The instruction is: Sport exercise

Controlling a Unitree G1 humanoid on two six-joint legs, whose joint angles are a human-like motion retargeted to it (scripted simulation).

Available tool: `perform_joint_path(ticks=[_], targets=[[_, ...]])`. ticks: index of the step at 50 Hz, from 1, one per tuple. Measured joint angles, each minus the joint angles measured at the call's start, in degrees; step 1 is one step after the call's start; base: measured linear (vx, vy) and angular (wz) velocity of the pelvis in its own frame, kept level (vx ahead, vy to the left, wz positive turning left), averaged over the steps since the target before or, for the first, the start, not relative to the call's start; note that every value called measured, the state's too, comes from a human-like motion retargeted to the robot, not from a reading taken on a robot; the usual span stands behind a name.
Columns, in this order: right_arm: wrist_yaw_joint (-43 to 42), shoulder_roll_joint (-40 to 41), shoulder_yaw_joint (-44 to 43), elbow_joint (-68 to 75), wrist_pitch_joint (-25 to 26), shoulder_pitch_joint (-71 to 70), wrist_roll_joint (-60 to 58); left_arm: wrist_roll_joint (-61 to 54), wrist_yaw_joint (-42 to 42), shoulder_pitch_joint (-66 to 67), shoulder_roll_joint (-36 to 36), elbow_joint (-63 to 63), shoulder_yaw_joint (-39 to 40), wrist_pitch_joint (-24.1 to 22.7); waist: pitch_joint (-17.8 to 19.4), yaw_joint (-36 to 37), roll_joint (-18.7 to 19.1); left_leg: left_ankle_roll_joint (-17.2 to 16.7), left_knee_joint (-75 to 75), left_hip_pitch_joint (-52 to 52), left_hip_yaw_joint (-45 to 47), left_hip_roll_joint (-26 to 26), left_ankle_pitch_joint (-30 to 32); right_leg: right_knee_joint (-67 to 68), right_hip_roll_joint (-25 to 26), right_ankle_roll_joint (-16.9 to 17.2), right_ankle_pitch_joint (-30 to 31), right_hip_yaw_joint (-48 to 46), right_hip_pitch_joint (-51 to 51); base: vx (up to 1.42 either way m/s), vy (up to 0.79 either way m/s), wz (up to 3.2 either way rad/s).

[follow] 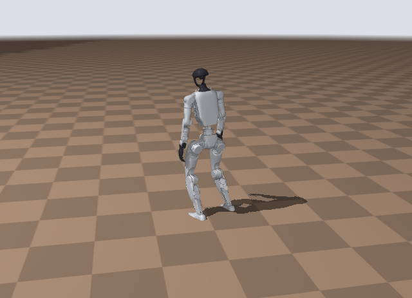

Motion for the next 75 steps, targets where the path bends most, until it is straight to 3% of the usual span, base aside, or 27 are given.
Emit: perform_joint_path(ticks=[9, 15, 17, 30, 39, 48, 50, 58, 60, 66, 71, 73, 75], targets=[[0.55, -0.64, 1.22, 0.29, -0.37, -0.13, -0.81, -0.86, -0.41, 1.85, -1.77, 1.08, 2.80, -0.16, -1.96, 1.36, 1.78, 0.53, -1.53, 1.11, 0.23, 2.35, -0.54, -7.59, 2.91, 0.40, 3.21, 0.22, 2.95, 0.03, 0.01, -0.27], [0.53, -1.25, 1.49, 0.63, -0.25, 0.60, -1.39, -1.06, -0.93, 3.98, -3.54, 1.88, 3.77, 0.04, -2.13, 1.25, 2.35, 0.87, 2.00, 0.69, 0.63, 2.76, -3.03, -4.18, 3.52, 0.93, 2.25, 1.42, 1.95, 0.01, 0.05, -0.23], [1.07, -2.06, 1.22, 0.90, -0.09, -0.19, -1.43, -1.01, -1.47, 3.84, -4.10, 2.48, 4.09, 0.24, -3.58, 1.41, 3.21, 1.50, -3.03, 2.10, 0.84, 2.46, -2.16, -11.29, 3.68, 1.28, 4.89, 1.36, 4.18, 0.10, 0.10, -0.24], [3.86, -2.20, 0.81, 2.72, 1.04, 2.10, 0.08, 0.15, -2.32, 1.41, -3.14, 1.56, 2.15, 0.69, -4.20, -0.84, 4.14, 2.32, -1.71, 2.53, 3.75, 1.09, -4.52, -3.04, 2.52, 2.05, 3.08, 3.18, -0.01, 0.00, 0.06, -0.13], [6.01, -2.29, -0.16, 2.56, 1.24, 1.65, 1.69, -0.18, -2.01, -1.21, -1.46, -0.89, 0.58, 1.07, -6.19, -1.84, 2.64, 2.75, -11.13, 5.29, 4.92, -2.46, -0.63, -4.29, 0.40, 0.96, 0.55, 1.42, -0.66, 0.01, 0.00, -0.01], [6.11, -1.36, 0.22, 2.42, 0.95, 4.12, 1.96, -0.17, -1.19, -0.24, -1.84, -1.68, 1.30, 0.79, -6.32, -2.47, 1.02, 2.04, -5.86, 3.95, 4.83, -2.24, -1.47, -0.41, -0.34, -0.51, -3.23, 0.35, -1.10, -0.03, -0.07, -0.03], [6.10, -1.88, 0.34, 2.63, 0.80, 3.89, 1.67, -0.23, -1.32, -0.26, -2.24, -1.29, 1.90, 0.86, -7.61, -1.85, 2.68, 2.01, -8.52, 4.04, 3.99, -0.65, -0.86, -7.50, 1.75, -1.01, -0.81, -1.01, 1.23, 0.04, -0.02, -0.07], [5.56, -2.63, 2.61, 1.24, -0.06, 4.23, -0.67, -0.58, -1.65, 4.23, -3.50, 0.96, 3.36, 1.10, -6.42, -0.49, 3.15, 0.46, 2.05, -0.74, -1.03, -0.08, -4.30, -3.29, 4.31, -1.92, -1.95, -0.19, 0.61, -0.01, -0.03, -0.20], [5.73, -3.52, 3.02, 0.39, -0.14, 3.78, -1.33, -0.92, -2.50, 4.78, -3.61, 1.43, 4.12, 1.23, -8.05, 0.64, 6.29, -0.32, 1.94, -3.21, -4.80, 1.71, -5.80, -12.75, 8.00, -2.49, 2.25, -0.82, 3.32, 0.09, 0.04, -0.58], [4.46, -5.23, 2.76, -1.44, -0.53, 4.70, -1.63, -1.00, -3.03, 7.43, -4.02, 1.19, 4.31, 1.51, -7.86, 0.14, 8.52, 0.05, 5.48, -4.39, -5.46, 1.97, -8.99, -7.22, 9.80, -2.84, 0.28, 0.25, 1.14, 0.04, 0.08, -0.22], [3.67, -5.95, 0.84, -2.00, -0.06, 6.32, 0.95, -0.93, -1.54, 5.52, -3.50, -1.98, 3.58, 1.48, -7.69, -3.02, 8.90, 1.58, 3.17, -2.76, -3.11, -0.38, -9.75, 2.52, 6.84, -3.42, -2.62, -1.20, -3.13, 0.09, 0.12, -0.01], [3.42, -6.33, -0.20, -1.70, 0.11, 7.73, 2.74, -1.07, 0.05, 3.81, -2.77, -4.64, 3.06, 1.11, -7.10, -5.00, 8.22, 2.19, 1.99, -1.68, -2.42, -2.47, -9.87, 10.28, 4.53, -3.21, -2.36, -1.95, -6.29, 0.11, 0.10, 0.36], [3.36, -6.60, -1.75, -1.35, 0.14, 8.58, 5.06, -1.37, 2.71, 1.28, -1.08, -9.73, 2.73, 1.34, -7.29, -8.49, 3.98, 3.49, -9.96, 3.05, -2.76, -10.03, -4.59, 19.65, -0.10, 0.07, -0.76, 1.89, -11.50, 0.15, 0.07, 0.98]])
